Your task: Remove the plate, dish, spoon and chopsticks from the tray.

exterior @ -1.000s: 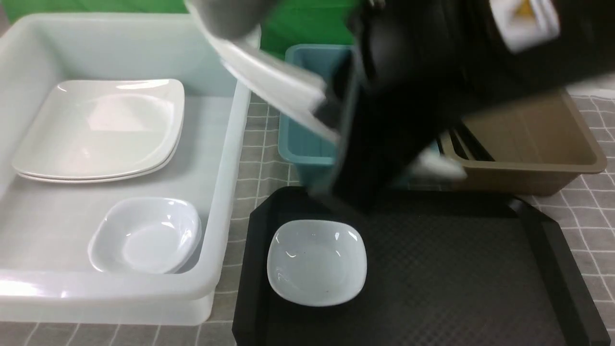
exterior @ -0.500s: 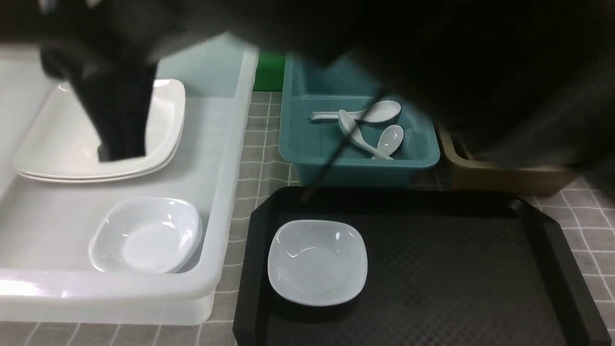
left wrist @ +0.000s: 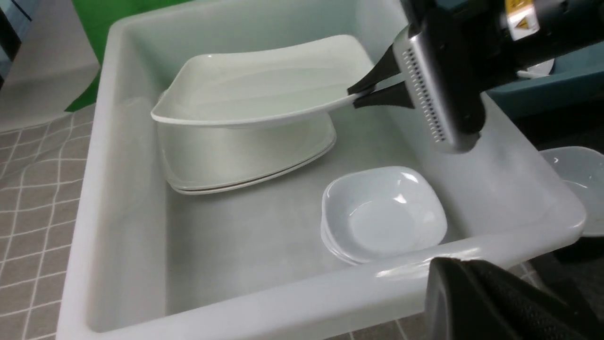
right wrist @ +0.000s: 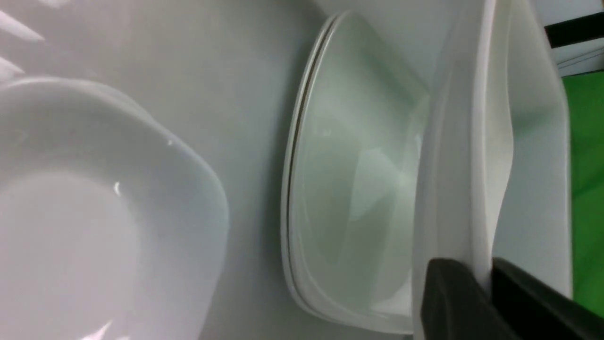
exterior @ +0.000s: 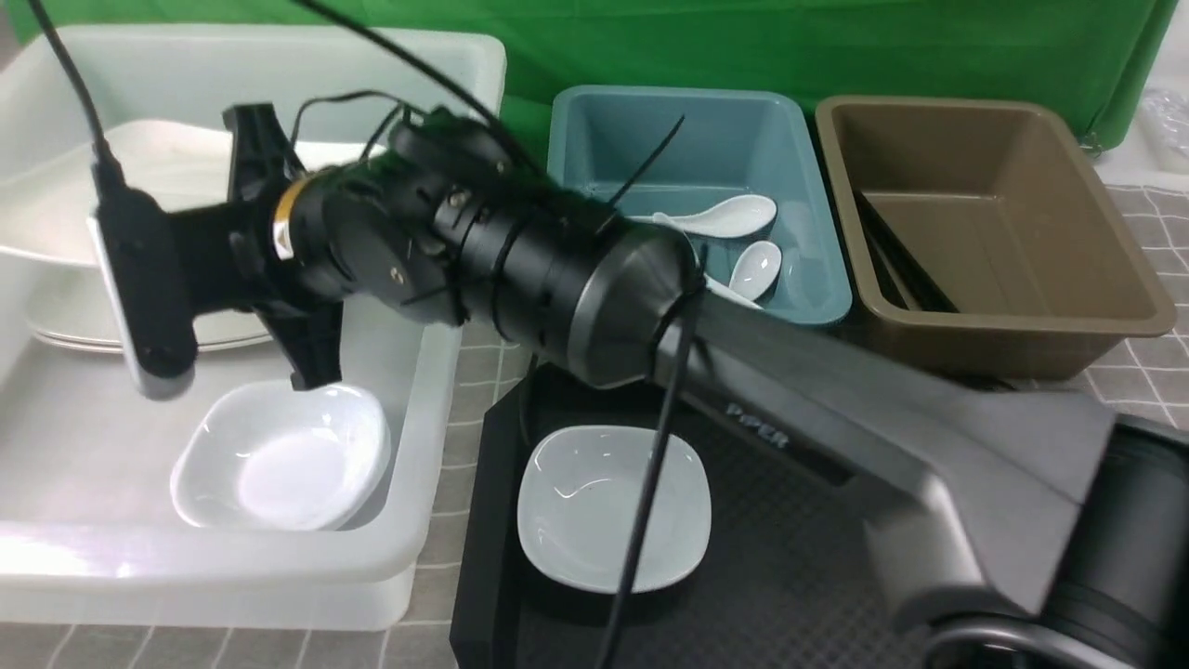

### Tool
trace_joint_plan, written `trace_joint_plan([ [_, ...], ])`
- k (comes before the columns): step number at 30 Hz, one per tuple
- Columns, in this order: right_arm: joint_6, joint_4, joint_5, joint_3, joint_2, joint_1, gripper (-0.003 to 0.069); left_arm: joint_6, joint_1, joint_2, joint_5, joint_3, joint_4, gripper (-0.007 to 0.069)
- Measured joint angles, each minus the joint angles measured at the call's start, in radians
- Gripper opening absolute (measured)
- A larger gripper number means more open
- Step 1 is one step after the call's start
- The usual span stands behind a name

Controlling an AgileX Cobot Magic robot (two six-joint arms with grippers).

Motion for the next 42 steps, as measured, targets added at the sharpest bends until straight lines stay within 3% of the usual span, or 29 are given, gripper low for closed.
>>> trace_joint_plan([
  [6, -0.057, 0.032, -0.097, -0.022, 0.093, -0.02, 0.0071, 0.0, 0.0, 0.0, -0.041, 0.0, -0.068, 0.0021],
  [20, -0.062, 0.044, -0.193, -0.035, 0.179, -0.042, 0.0074, 0.001, 0.0, 0.0, -0.049, 0.007, -0.105, 0.0021],
  [25, -0.043, 0.044, -0.223, -0.038, 0.18, -0.042, 0.0152, 0.009, 0.0, 0.0, -0.048, 0.007, -0.124, 0.0021],
  [26, -0.022, 0.044, -0.236, -0.04, 0.18, -0.043, 0.0197, 0.011, 0.0, 0.0, -0.048, 0.007, -0.131, 0.0021],
  [27, 0.021, 0.044, -0.254, -0.04, 0.18, -0.048, 0.029, 0.021, 0.0, 0.0, -0.047, 0.007, -0.144, 0.0021],
  [30, 0.112, 0.044, -0.291, -0.04, 0.18, -0.059, 0.0407, 0.029, 0.0, 0.0, -0.047, 0.007, -0.158, 0.0021],
  [32, 0.161, 0.044, -0.316, -0.041, 0.179, -0.064, 0.0441, 0.03, 0.0, 0.0, -0.046, 0.007, -0.171, 0.0021],
  [38, 0.263, 0.044, -0.275, -0.041, 0.162, -0.075, 0.0464, 0.047, 0.0, 0.0, -0.046, 0.007, -0.197, 0.0021],
  [42, 0.36, 0.043, -0.086, -0.041, 0.098, -0.073, 0.0447, 0.048, 0.0, 0.0, -0.046, 0.007, -0.197, 0.0021],
])
